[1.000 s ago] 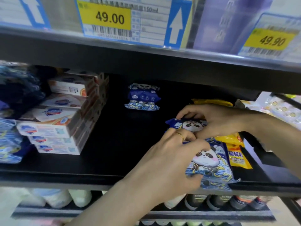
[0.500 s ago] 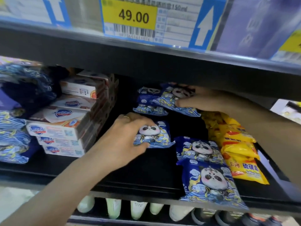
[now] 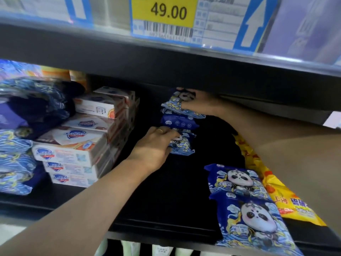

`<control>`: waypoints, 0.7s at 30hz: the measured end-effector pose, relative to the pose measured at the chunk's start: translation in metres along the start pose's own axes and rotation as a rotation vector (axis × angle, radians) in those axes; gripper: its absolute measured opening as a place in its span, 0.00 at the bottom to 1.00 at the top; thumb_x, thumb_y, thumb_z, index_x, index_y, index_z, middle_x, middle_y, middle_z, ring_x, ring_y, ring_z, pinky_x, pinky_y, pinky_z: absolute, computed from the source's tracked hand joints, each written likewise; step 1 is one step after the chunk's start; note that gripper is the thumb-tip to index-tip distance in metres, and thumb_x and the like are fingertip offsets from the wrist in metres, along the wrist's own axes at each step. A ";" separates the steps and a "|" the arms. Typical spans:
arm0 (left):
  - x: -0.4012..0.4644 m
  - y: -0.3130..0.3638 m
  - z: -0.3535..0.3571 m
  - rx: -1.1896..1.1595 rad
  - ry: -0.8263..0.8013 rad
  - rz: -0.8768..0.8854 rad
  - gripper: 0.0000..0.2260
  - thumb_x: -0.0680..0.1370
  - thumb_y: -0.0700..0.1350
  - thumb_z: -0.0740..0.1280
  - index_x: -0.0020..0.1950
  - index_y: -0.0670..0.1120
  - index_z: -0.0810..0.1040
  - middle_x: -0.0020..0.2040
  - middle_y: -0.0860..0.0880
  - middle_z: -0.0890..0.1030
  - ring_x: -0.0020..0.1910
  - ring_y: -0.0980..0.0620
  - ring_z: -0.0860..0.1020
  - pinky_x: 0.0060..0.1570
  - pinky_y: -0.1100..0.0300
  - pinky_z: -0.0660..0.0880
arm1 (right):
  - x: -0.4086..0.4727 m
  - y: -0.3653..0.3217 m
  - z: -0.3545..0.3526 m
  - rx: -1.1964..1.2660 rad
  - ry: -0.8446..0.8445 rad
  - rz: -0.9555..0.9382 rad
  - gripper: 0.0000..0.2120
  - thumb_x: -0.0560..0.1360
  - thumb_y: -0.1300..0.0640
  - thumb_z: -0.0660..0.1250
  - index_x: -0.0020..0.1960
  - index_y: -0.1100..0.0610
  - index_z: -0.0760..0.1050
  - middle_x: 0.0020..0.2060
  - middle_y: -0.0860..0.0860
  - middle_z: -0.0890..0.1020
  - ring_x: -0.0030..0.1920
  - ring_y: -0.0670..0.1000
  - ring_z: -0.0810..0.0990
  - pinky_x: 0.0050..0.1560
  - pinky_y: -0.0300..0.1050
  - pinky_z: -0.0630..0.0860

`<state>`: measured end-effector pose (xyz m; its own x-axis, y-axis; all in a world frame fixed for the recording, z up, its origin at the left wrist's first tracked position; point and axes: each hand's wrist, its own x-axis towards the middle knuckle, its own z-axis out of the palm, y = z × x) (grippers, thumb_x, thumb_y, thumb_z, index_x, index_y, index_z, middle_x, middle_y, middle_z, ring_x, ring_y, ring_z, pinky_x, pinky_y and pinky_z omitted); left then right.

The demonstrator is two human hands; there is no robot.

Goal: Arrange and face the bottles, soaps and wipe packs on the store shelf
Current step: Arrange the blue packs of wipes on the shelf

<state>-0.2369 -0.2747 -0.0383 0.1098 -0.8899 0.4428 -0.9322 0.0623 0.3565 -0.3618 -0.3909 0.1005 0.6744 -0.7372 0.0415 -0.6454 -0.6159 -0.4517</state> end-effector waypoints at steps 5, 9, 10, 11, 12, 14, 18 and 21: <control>-0.002 0.005 0.003 0.032 0.021 -0.041 0.23 0.80 0.41 0.68 0.73 0.57 0.73 0.74 0.54 0.71 0.72 0.48 0.66 0.64 0.50 0.75 | 0.048 0.032 0.023 -0.077 0.140 -0.015 0.34 0.70 0.34 0.54 0.59 0.59 0.81 0.56 0.61 0.85 0.56 0.62 0.84 0.60 0.61 0.80; -0.003 0.008 0.006 -0.004 0.031 -0.039 0.24 0.79 0.42 0.70 0.74 0.58 0.74 0.75 0.53 0.71 0.73 0.49 0.65 0.67 0.52 0.73 | 0.070 0.053 0.034 -0.114 0.186 -0.116 0.31 0.74 0.37 0.48 0.64 0.49 0.79 0.51 0.57 0.85 0.49 0.57 0.84 0.55 0.58 0.81; -0.004 0.009 0.006 -0.002 0.018 -0.042 0.24 0.79 0.42 0.70 0.74 0.58 0.73 0.76 0.53 0.70 0.75 0.49 0.64 0.68 0.54 0.72 | 0.057 0.043 0.033 -0.110 0.190 -0.121 0.24 0.80 0.43 0.51 0.68 0.48 0.77 0.55 0.57 0.84 0.52 0.57 0.83 0.58 0.57 0.79; -0.005 0.010 0.005 0.001 0.003 -0.048 0.25 0.79 0.43 0.70 0.75 0.58 0.72 0.77 0.53 0.68 0.76 0.50 0.63 0.69 0.56 0.70 | 0.048 0.036 0.033 -0.108 0.190 -0.117 0.20 0.84 0.49 0.54 0.71 0.49 0.75 0.60 0.57 0.83 0.56 0.58 0.82 0.61 0.56 0.78; -0.006 0.011 0.004 0.000 -0.014 -0.052 0.26 0.80 0.44 0.70 0.76 0.59 0.71 0.79 0.53 0.67 0.77 0.51 0.61 0.70 0.58 0.68 | 0.041 0.031 0.033 -0.096 0.196 -0.121 0.19 0.85 0.53 0.56 0.73 0.52 0.74 0.64 0.58 0.81 0.60 0.59 0.80 0.64 0.56 0.75; -0.011 0.016 -0.002 -0.008 -0.046 -0.069 0.28 0.80 0.44 0.69 0.78 0.59 0.68 0.80 0.52 0.64 0.79 0.51 0.60 0.72 0.58 0.66 | 0.028 0.028 0.028 -0.098 0.219 -0.073 0.20 0.86 0.49 0.55 0.72 0.56 0.74 0.67 0.60 0.79 0.65 0.60 0.78 0.67 0.53 0.73; -0.030 0.038 -0.024 -0.018 0.052 -0.104 0.26 0.78 0.44 0.69 0.76 0.57 0.70 0.76 0.53 0.69 0.74 0.50 0.66 0.70 0.56 0.69 | -0.016 0.033 0.009 -0.074 0.172 0.012 0.18 0.86 0.49 0.58 0.65 0.60 0.76 0.55 0.58 0.81 0.55 0.57 0.79 0.54 0.46 0.72; -0.055 0.074 -0.042 -0.120 0.100 -0.054 0.19 0.80 0.48 0.68 0.70 0.58 0.75 0.67 0.57 0.75 0.69 0.55 0.69 0.66 0.61 0.69 | -0.064 0.042 -0.012 -0.066 0.125 -0.133 0.13 0.83 0.59 0.65 0.67 0.57 0.76 0.59 0.49 0.79 0.56 0.43 0.78 0.57 0.31 0.71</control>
<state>-0.2972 -0.2025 -0.0021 0.1979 -0.8443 0.4980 -0.8766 0.0749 0.4753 -0.4366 -0.3726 0.0891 0.7082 -0.6741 0.2096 -0.5784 -0.7243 -0.3753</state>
